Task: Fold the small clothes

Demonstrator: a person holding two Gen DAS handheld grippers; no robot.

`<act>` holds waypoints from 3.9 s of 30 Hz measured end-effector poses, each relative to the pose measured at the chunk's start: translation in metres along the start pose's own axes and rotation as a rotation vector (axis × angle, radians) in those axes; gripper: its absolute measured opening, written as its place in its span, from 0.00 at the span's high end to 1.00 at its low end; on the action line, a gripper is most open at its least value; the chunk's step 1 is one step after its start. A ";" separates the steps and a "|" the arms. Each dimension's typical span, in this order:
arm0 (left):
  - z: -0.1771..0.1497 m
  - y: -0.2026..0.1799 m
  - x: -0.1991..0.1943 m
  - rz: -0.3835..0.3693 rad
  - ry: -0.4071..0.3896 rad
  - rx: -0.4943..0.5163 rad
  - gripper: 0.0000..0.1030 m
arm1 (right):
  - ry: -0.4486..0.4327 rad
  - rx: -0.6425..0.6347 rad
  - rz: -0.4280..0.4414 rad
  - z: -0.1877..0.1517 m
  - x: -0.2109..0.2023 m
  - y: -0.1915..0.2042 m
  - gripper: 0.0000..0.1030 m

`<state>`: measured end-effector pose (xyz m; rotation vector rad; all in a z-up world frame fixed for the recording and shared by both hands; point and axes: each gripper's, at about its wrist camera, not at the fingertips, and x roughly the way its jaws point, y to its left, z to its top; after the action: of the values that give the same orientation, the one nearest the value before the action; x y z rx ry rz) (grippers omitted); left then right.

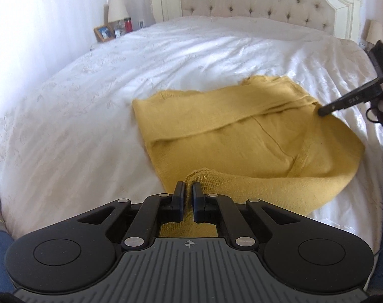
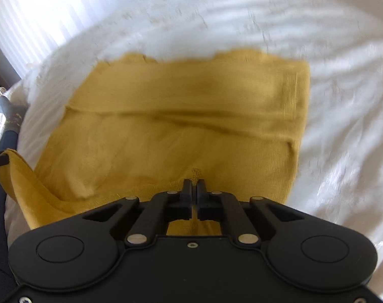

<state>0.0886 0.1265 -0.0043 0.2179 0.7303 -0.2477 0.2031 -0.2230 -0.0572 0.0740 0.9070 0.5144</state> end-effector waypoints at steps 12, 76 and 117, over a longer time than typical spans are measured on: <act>0.107 0.023 0.053 0.065 -0.136 0.102 0.94 | -0.355 0.115 -0.169 0.065 -0.049 -0.051 0.91; -0.011 0.076 0.115 -0.161 0.197 -0.395 0.93 | 0.044 0.334 -0.168 -0.014 0.002 -0.040 0.87; 0.127 -0.043 0.176 0.027 0.112 -0.298 0.08 | -0.254 0.548 -0.149 -0.020 -0.008 -0.089 0.01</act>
<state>0.2823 0.0241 -0.0364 -0.0424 0.8646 -0.0986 0.2188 -0.3075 -0.0885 0.5535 0.7747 0.1026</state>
